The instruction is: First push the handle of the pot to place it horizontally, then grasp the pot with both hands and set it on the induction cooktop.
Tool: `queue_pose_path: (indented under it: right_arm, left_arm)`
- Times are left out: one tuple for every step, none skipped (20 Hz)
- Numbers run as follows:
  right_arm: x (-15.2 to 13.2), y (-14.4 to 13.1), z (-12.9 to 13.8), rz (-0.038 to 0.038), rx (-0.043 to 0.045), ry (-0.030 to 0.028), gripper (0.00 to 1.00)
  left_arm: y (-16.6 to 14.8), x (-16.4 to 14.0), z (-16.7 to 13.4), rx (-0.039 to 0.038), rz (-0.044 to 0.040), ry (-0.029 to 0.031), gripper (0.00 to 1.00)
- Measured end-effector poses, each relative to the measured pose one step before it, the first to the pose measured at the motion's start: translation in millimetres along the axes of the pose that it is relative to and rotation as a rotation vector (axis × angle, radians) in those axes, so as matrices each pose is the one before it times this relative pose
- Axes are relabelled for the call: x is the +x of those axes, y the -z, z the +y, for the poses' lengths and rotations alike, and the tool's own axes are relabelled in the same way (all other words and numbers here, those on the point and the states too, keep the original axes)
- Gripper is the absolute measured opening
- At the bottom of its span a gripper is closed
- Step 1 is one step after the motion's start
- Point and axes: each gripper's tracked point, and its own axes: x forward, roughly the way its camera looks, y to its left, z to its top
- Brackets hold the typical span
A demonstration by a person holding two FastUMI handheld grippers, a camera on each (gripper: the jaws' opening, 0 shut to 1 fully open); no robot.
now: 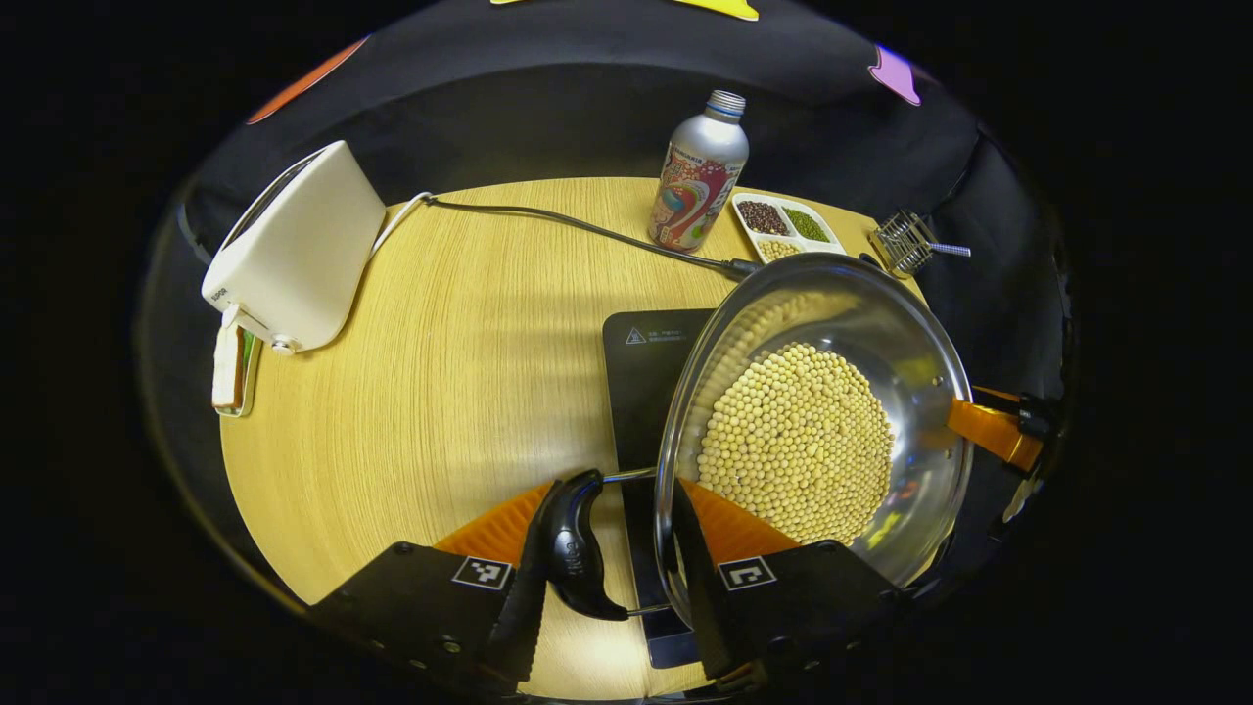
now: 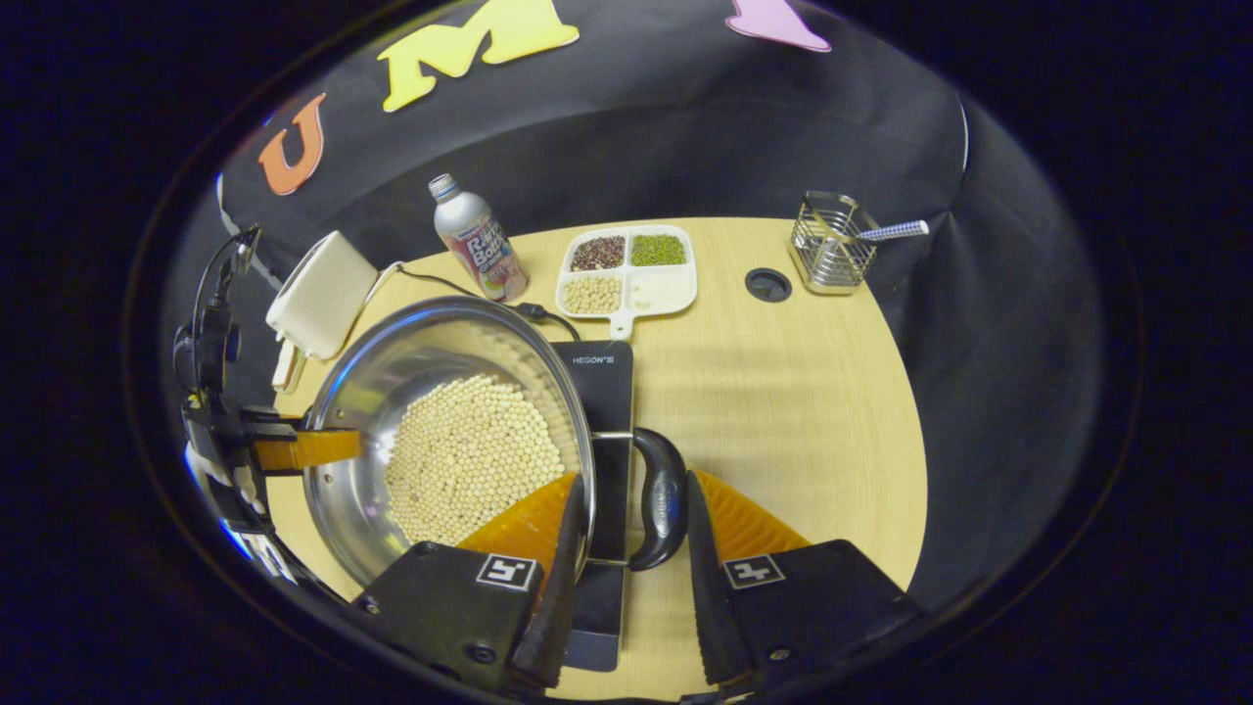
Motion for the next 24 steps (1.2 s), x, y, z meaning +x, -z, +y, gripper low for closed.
queue_pose_path:
  right_arm:
    - [0.52, 0.63, -0.54, -0.00196, -0.00240, 0.00135, 0.53]
    - [0.19, -0.18, 0.09, -0.00268, -0.00086, 0.00162, 0.54]
    - [-0.95, 0.23, -0.36, 0.00025, -0.00208, 0.00148, 0.54]
    - [-0.37, -0.35, -0.29, 0.00251, -0.00458, 0.00157, 0.53]
    - [-0.54, 0.20, -0.40, -0.00372, -0.00203, -0.00126, 0.55]
    - [-0.09, -2.31, 0.27, -0.01602, 0.01088, -0.00518, 0.56]
    - [1.75, 0.09, 0.39, -0.01290, 0.01153, -0.00393, 0.58]
    - [-4.25, 0.08, 0.81, -0.01121, -0.00299, -0.00597, 0.60]
    - [-2.85, -2.67, -1.06, -0.02407, -0.00035, 0.00050, 0.60]
    - [-2.81, -4.90, 0.96, -0.02575, -0.00732, -0.00265, 0.63]
    - [-7.37, -3.72, -1.14, -0.02816, -0.01460, 0.01067, 0.68]
    - [-5.10, -7.28, 0.53, -0.03503, -0.01487, 0.00720, 0.75]
    - [-7.79, -6.00, 2.28, -0.03641, -0.01626, 0.00337, 0.80]
    - [-4.42, -3.55, 3.66, -0.03130, -0.01698, -0.00171, 0.78]
    - [-5.84, 0.62, 4.21, -0.01783, -0.02090, -0.00160, 0.78]
    - [-1.00, 4.02, 1.76, -0.00335, -0.01862, 0.00903, 0.80]
    - [-2.99, 2.15, 2.34, -0.00961, -0.00798, 0.00006, 0.87]
    - [-1.43, 2.20, 2.93, 0.00065, 0.00259, -0.00055, 0.90]
    - [-0.80, 5.12, 3.14, 0.00828, 0.00227, -0.00243, 0.90]
    - [-1.98, 0.94, 1.88, 0.00033, 0.00317, -0.00138, 0.90]
    - [-1.35, 0.51, -0.40, 0.00353, -0.00047, 0.00449, 0.90]
    - [0.03, -0.20, 0.07, -0.00176, -0.00029, 0.00281, 0.90]
    - [-1.82, -1.02, 0.86, -0.00448, 0.00031, 0.00333, 0.90]
    - [-2.60, -1.38, 0.37, -0.00460, -0.00216, 0.00190, 0.90]
  left_arm:
    - [0.14, -0.61, -0.18, -0.00130, -0.00136, 0.00075, 0.61]
    - [0.18, 0.38, 0.29, -0.00029, 0.00343, -0.00098, 0.62]
    - [-1.13, 0.15, 0.15, -0.00355, 0.00086, 0.00275, 0.62]
    - [0.37, 0.01, -0.79, -0.00763, 0.00189, 0.00198, 0.57]
    - [-1.14, -0.36, -0.39, 0.00066, -0.00734, 0.00457, 0.63]
    - [-0.88, -0.97, -0.99, -0.00057, -0.01129, 0.00682, 0.67]
    - [-2.51, -1.48, -0.49, -0.00011, -0.02105, 0.01205, 0.72]
    - [-0.58, -2.41, 0.20, -0.01401, -0.01955, 0.00049, 0.62]
    - [-4.93, -4.40, 1.28, -0.01004, -0.03608, -0.00614, 0.63]
    - [-6.84, -7.10, 3.07, 0.00181, -0.04138, -0.01060, 0.65]
    - [-6.80, -4.37, 5.16, 0.00237, -0.03172, -0.02537, 0.70]
    - [-4.83, -7.26, 0.80, 0.00008, -0.03856, -0.01399, 0.83]
    - [-2.60, -6.43, 0.20, 0.00435, -0.02861, -0.01183, 0.97]
    - [-2.96, -5.67, -2.21, 0.00541, -0.02902, -0.00048, 0.96]
    - [0.69, -5.11, -1.34, 0.00437, -0.01461, -0.00565, 0.96]
    - [-0.72, -3.86, -1.42, 0.00687, -0.01733, -0.00142, 0.96]
    - [1.06, -3.68, -0.40, 0.00597, -0.00882, -0.00523, 0.96]
    - [1.80, -1.35, -0.41, 0.00645, -0.00532, -0.00534, 0.96]
    - [2.18, -0.76, -1.35, 0.00550, -0.00013, -0.00150, 0.96]
    - [3.01, -0.89, -0.01, 0.00313, 0.00152, -0.00233, 0.96]
    - [0.77, 0.00, -1.09, 0.00137, 0.00152, 0.00142, 0.96]
    - [1.36, -2.16, -1.97, -0.00461, -0.00264, 0.00553, 0.96]
    - [-0.46, -1.38, 0.26, -0.00680, -0.00623, -0.00261, 0.96]
    - [-1.90, -2.88, 1.29, -0.00046, -0.01033, -0.00395, 0.96]
